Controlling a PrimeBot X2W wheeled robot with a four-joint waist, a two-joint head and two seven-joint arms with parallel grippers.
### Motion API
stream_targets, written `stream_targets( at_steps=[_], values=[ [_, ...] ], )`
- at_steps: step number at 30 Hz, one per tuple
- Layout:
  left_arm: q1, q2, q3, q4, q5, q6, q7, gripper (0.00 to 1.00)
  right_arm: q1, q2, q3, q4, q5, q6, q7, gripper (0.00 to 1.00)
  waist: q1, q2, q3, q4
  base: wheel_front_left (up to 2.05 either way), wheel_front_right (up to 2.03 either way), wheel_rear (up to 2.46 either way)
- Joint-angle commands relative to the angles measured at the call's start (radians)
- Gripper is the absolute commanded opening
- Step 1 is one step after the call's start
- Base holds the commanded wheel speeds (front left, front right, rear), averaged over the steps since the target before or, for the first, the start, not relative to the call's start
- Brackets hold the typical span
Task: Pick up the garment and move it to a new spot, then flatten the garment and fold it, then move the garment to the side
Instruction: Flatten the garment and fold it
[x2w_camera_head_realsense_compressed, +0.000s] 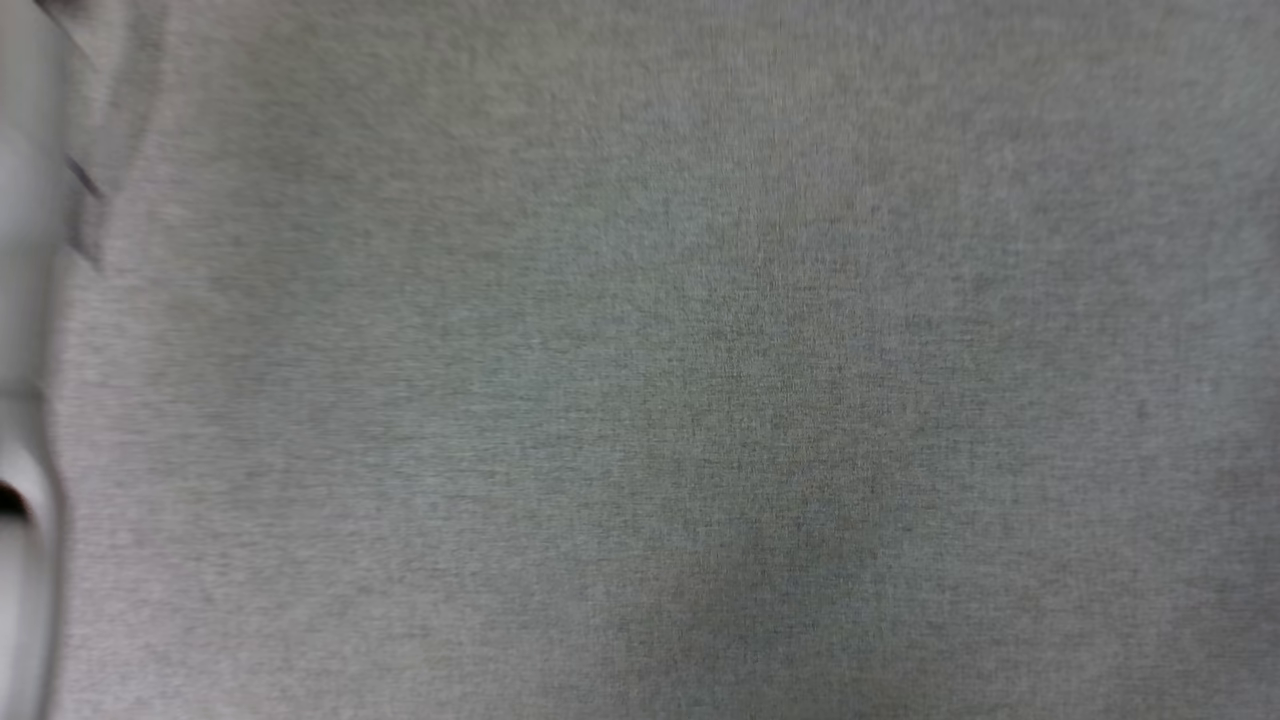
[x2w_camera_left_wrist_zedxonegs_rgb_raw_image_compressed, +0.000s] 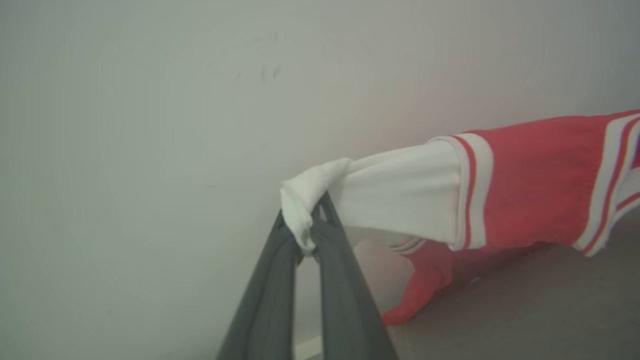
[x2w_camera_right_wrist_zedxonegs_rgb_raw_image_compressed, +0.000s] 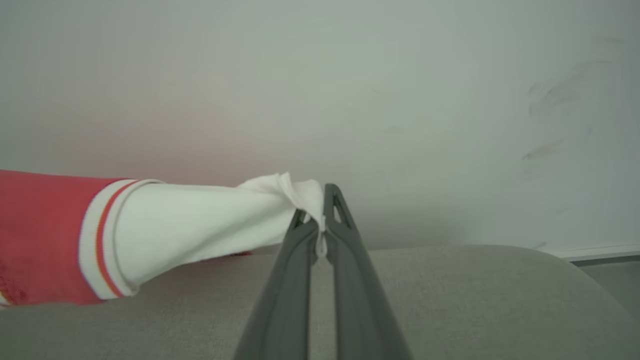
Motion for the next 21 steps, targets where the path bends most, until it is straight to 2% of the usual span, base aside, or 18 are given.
stream_targets(
  at_steps=[1, 5, 7, 13, 21],
  values=[
    [0.05, 0.006, -0.005, 0.005, -0.001, 0.001, -0.008, 0.0, 0.04, -0.008, 0.006, 0.002, 0.016, -0.001, 0.001, 0.0, -0.0002, 0.0, -0.061, 0.017, 0.0, 0.0, 0.0],
    [0.27, -0.012, -0.04, 0.011, -0.026, -0.003, -0.014, 0.0, 0.236, -0.028, 0.03, -0.019, 0.081, -0.001, 0.015, 0.0, -0.0002, 0.0, -0.173, 0.034, 0.0, 0.0, 0.0],
    [0.373, -0.001, -0.057, 0.001, -0.037, -0.005, -0.001, 0.0, 0.333, -0.038, 0.042, -0.051, 0.115, -0.001, 0.04, 0.0, -0.0002, 0.0, -0.223, 0.038, 0.0, 0.0, 0.0],
    [0.635, 0.07, -0.111, -0.078, -0.043, -0.009, 0.066, 0.0, 0.617, -0.078, 0.047, -0.151, 0.209, -0.001, 0.165, 0.0, -0.0002, 0.0, -0.349, 0.044, 0.0, 0.0, 0.0],
    [0.938, 0.195, -0.138, -0.258, -0.092, 0.012, 0.201, 0.0, 0.915, -0.064, -0.022, -0.279, 0.253, -0.001, 0.325, 0.0, -0.0002, 0.0, -0.464, 0.045, 0.0, 0.0, 0.0]
  ],
)
